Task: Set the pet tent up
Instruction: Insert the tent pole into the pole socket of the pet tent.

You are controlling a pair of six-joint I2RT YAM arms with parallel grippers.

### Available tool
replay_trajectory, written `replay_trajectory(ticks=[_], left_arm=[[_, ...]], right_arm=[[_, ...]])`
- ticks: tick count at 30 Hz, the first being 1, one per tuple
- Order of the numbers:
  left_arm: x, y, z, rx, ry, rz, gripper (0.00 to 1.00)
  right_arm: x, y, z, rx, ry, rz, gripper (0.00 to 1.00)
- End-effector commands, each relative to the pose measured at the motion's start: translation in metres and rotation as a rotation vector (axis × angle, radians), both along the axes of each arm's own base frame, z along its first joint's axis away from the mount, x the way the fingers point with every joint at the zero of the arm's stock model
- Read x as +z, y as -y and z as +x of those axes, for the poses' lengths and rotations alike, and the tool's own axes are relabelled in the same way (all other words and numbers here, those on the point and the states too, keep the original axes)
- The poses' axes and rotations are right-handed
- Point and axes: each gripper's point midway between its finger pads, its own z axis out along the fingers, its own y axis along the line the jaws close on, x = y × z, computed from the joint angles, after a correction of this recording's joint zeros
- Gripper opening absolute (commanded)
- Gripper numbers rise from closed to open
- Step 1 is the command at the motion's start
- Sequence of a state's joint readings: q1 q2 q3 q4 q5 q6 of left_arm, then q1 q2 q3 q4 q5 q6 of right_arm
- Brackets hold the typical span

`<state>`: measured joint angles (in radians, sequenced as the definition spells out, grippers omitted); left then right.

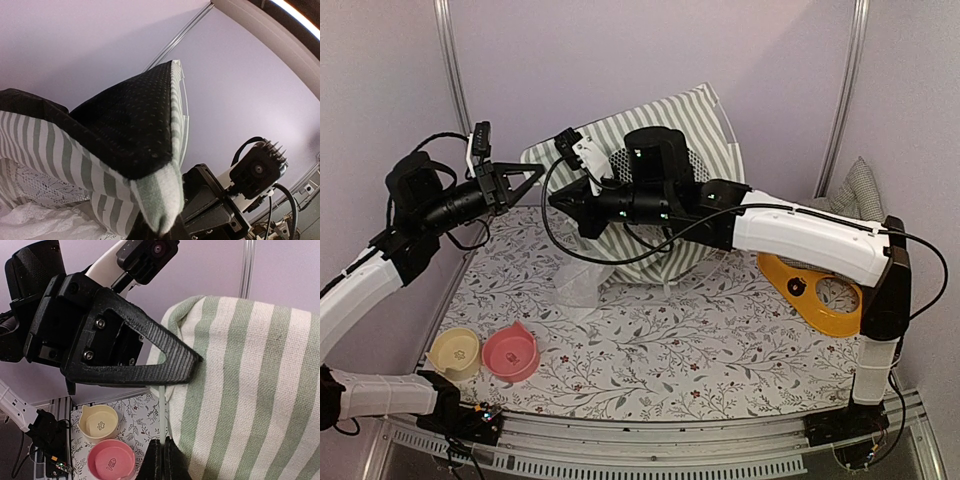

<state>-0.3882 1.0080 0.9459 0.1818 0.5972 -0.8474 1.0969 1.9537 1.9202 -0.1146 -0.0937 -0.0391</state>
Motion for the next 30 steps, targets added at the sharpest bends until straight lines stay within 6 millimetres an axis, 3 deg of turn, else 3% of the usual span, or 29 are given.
replay_trajectory(ticks=[1,14,30], left_arm=[[0.020,-0.002,-0.014,-0.032,0.070,-0.034,0.00],[0.028,-0.002,-0.005,-0.016,0.040,-0.080,0.00],[0.019,-0.006,-0.006,0.017,0.081,-0.001,0.00]], right_arm=[[-0.002,0.009,0.031,-0.084,-0.021,0.004,0.00],[-0.019,0.009,0.033,-0.094,-0.044,-0.043,0.00],[-0.002,0.014,0.029,-0.076,-0.066,0.007,0.00]])
